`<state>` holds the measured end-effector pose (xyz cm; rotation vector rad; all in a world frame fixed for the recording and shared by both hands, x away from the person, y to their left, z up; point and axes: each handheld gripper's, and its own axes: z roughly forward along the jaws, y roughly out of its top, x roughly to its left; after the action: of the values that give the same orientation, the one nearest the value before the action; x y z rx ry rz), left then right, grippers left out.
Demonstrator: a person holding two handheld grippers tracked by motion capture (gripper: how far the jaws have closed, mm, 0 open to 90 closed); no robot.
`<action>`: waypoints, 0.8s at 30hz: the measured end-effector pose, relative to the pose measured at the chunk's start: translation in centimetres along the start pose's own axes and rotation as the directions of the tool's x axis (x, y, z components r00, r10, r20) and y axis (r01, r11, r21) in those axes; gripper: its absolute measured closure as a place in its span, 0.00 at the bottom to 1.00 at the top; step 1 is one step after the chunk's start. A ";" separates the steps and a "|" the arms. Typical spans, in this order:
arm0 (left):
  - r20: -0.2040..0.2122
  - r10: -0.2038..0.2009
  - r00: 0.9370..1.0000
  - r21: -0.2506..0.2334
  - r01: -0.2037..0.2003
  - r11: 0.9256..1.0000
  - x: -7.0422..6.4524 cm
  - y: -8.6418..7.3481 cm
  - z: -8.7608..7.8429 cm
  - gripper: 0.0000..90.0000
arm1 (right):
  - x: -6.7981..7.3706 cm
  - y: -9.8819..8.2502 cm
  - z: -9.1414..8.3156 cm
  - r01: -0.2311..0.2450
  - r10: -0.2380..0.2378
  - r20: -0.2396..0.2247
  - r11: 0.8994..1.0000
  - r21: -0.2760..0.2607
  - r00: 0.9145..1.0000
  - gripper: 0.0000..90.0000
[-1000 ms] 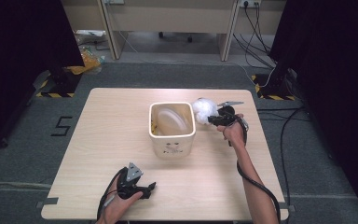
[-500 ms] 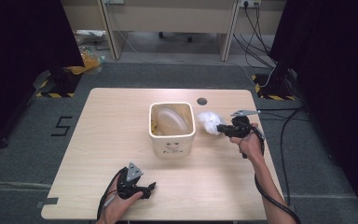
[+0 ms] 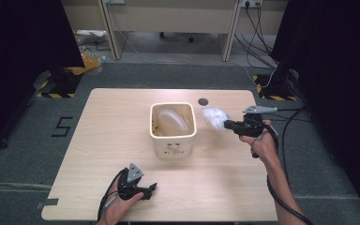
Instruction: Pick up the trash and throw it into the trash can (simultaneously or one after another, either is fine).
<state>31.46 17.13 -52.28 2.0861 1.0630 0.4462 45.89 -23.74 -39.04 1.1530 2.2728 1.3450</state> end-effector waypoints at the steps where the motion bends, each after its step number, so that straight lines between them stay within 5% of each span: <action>1: 0.000 0.000 1.000 0.000 0.000 1.000 0.0 0.0 0.0 0.16 | 0.1 0.2 -0.3 0.006 -0.006 -0.003 1.000 -0.006 1.000 0.97; 14: 0.000 0.001 1.000 0.001 -0.001 1.000 0.0 0.0 0.0 0.16 | 3.1 3.4 -3.9 0.063 -0.067 -0.065 0.996 -0.070 0.996 0.97; 24: -0.001 0.000 1.000 0.001 0.000 1.000 0.0 0.0 0.0 0.16 | 6.3 6.1 -4.7 0.122 -0.137 -0.142 0.987 -0.108 0.980 0.97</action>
<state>31.46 17.13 -52.28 2.0869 1.0644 0.4461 42.14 -20.38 -30.42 0.8834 2.3080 1.5196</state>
